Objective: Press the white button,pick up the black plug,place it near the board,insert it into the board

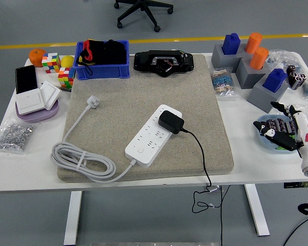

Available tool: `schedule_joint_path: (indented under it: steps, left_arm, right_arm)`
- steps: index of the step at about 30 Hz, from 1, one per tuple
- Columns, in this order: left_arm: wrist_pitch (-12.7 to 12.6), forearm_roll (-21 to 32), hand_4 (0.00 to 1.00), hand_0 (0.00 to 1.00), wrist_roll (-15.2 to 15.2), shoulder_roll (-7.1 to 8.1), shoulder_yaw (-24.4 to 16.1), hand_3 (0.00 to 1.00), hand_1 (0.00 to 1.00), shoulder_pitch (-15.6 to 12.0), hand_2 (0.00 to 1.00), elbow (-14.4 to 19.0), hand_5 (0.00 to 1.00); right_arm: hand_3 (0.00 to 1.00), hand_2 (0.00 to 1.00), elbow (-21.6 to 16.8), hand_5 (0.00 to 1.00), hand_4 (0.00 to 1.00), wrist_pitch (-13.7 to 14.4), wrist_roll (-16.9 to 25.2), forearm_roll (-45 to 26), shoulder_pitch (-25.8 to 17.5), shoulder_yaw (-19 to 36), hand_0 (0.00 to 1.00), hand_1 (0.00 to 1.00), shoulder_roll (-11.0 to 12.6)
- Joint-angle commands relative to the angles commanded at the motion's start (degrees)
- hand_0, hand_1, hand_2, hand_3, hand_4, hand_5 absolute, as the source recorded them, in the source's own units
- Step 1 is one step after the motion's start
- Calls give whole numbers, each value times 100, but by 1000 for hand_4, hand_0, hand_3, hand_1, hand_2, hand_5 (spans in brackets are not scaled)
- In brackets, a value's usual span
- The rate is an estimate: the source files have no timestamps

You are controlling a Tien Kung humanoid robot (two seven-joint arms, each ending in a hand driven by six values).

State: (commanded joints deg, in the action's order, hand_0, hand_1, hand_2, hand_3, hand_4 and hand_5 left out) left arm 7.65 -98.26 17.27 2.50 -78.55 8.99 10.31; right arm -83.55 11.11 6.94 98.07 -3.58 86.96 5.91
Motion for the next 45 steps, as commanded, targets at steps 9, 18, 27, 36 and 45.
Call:
schedule_joint_path:
  steps: [9,18,27,36,45]
  left_arm:
    - [1,38,558,689,-13,5,27,632,636,9,612,0,166]
    - [11,-98,559,689,13,43,-100,632,636,-86,612,0,165]
    - [41,-137,559,689,24,48,-143,632,636,-161,612,0,165]
    - [78,-272,559,689,10,74,-278,632,636,-217,613,0,165]
    - [130,-634,559,689,53,30,-522,632,636,-349,613,0,165]
  right_arm:
    - [764,771,-111,399,962,-59,-54,15,8,190,900,825,-70]
    - [735,768,-112,387,948,-173,-124,78,-58,210,896,821,-159]
    - [692,736,-109,372,924,-279,-117,92,-96,230,891,804,-247]
    - [675,735,-129,359,905,-371,-241,127,-112,332,889,805,-305]
    - [671,737,-12,353,899,-411,-284,9,-68,273,887,807,-277]
